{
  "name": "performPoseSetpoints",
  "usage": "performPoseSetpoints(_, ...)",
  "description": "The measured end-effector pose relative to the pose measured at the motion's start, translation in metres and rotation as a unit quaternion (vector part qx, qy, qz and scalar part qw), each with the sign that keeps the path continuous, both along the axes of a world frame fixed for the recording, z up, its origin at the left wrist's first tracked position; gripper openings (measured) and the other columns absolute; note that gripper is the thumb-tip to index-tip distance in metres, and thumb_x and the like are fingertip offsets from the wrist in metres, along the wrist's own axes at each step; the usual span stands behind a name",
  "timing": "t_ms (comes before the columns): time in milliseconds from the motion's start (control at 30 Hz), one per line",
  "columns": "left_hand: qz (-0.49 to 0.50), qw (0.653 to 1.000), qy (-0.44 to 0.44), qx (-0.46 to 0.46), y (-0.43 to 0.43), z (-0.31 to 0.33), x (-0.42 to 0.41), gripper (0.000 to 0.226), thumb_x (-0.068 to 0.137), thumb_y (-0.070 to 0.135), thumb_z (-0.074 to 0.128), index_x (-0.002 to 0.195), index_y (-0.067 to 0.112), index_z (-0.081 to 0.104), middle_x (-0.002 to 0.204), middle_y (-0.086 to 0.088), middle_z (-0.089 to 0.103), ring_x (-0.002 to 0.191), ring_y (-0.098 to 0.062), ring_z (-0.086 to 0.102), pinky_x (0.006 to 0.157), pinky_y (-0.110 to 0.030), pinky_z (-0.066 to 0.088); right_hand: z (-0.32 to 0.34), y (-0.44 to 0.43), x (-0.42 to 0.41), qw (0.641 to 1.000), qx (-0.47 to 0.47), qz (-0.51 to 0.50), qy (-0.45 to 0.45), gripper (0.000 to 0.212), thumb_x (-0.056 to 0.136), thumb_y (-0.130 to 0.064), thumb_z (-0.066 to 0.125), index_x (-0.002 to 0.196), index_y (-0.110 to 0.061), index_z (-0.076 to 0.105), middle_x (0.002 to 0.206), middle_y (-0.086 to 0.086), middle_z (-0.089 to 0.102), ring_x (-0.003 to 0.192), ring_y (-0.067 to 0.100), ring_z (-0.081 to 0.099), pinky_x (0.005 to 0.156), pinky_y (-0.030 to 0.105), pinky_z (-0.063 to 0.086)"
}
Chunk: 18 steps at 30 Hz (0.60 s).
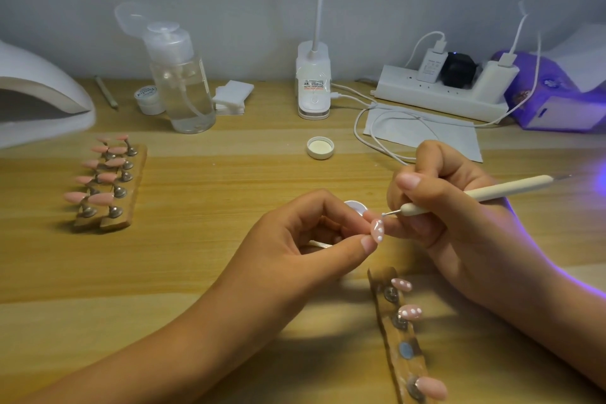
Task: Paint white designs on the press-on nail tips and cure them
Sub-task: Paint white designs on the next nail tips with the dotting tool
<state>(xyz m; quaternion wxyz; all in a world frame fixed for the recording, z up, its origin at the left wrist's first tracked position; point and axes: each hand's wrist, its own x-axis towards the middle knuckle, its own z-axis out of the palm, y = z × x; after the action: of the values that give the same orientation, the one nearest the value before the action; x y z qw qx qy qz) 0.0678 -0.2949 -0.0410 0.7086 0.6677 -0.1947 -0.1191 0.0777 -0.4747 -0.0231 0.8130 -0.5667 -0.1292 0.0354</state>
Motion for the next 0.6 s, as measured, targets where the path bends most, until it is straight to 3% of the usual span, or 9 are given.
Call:
performPoseSetpoints(133, 0.004, 1.000, -0.004, 0.005, -0.0002, -0.0003, 0.0001, 0.007, 0.076, 0.028, 0.076, 0.076, 0.027, 0.070, 0.079, 0.010, 0.069, 0.071, 0.000, 0.058, 0.065, -0.014, 0.045, -0.0001, -0.0019, 0.0004, 1.000, -0.009, 0.009, -0.011, 0.024, 0.073, -0.021, 0.075, 0.065, -0.021, 0.052, 0.054, -0.004, 0.047, 0.049, 0.006, 0.042, 0.060, 0.026, 0.055)
performPoseSetpoints(233, -0.001, 1.000, -0.003, -0.003, 0.0000, -0.0007, 0.0003, 0.006, 0.075, 0.030, 0.074, 0.077, 0.027, 0.070, 0.079, 0.011, 0.070, 0.071, 0.000, 0.059, 0.065, -0.012, 0.044, 0.0005, -0.0023, -0.0002, 0.999, -0.013, 0.022, -0.020, 0.032, 0.071, -0.034, 0.080, 0.067, -0.020, 0.052, 0.055, -0.004, 0.046, 0.050, 0.005, 0.042, 0.060, 0.025, 0.055)
performPoseSetpoints(367, -0.011, 1.000, -0.005, -0.016, -0.0003, -0.0007, 0.0003, 0.003, 0.075, 0.028, 0.073, 0.077, 0.027, 0.070, 0.080, 0.014, 0.070, 0.070, 0.003, 0.059, 0.065, -0.011, 0.045, -0.0004, -0.0030, -0.0002, 0.999, -0.026, 0.017, -0.028, 0.025, 0.077, -0.020, 0.068, 0.061, -0.022, 0.050, 0.051, -0.004, 0.045, 0.049, 0.005, 0.043, 0.057, 0.020, 0.053)
performPoseSetpoints(600, -0.002, 1.000, -0.003, -0.007, -0.0009, 0.0010, -0.0003, 0.007, 0.074, 0.026, 0.075, 0.074, 0.028, 0.069, 0.078, 0.014, 0.070, 0.067, 0.002, 0.058, 0.063, -0.012, 0.045, -0.0022, -0.0026, 0.0003, 0.998, -0.030, 0.028, -0.048, 0.022, 0.079, -0.016, 0.062, 0.060, -0.024, 0.052, 0.052, -0.006, 0.049, 0.049, 0.007, 0.042, 0.053, 0.015, 0.047)
